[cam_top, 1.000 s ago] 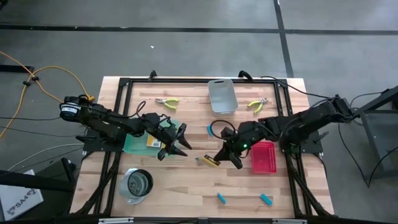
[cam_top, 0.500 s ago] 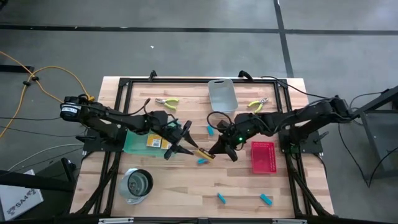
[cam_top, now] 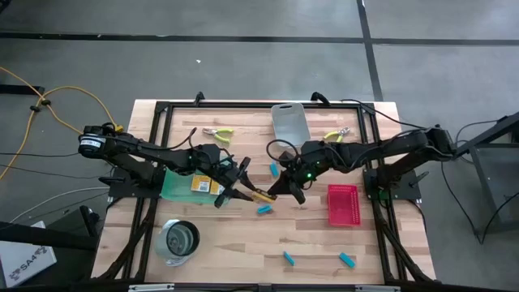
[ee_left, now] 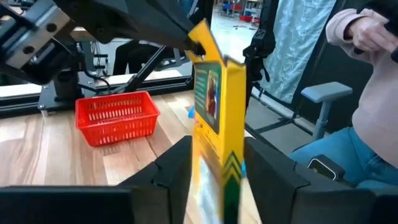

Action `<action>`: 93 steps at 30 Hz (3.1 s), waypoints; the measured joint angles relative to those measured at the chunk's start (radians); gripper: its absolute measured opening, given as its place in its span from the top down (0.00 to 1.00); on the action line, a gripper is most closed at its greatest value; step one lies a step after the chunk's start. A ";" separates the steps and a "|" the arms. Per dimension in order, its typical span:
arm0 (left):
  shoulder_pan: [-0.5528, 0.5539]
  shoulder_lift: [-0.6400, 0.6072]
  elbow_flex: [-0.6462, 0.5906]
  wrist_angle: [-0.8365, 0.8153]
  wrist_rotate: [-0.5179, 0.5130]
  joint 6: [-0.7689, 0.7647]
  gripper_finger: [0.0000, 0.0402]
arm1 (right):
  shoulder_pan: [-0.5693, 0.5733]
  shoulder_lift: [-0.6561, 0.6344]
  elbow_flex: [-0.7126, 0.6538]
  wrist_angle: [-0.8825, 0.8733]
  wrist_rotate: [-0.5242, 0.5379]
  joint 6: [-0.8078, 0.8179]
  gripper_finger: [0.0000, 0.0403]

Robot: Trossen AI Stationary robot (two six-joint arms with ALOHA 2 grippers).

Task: Pick & Place School Supplies
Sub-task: Put the crayon into the green bin

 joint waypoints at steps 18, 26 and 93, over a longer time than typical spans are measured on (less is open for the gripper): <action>0.000 0.000 0.000 0.004 -0.003 0.007 0.95 | -0.007 0.000 0.000 0.009 -0.028 -0.019 0.99; 0.000 0.000 0.000 0.005 -0.003 0.007 0.95 | -0.007 0.000 0.000 0.015 -0.031 -0.026 0.99; -0.143 -0.754 -0.314 -0.665 -0.785 -1.092 0.95 | 0.265 -0.132 -0.071 -0.599 0.464 -0.134 0.67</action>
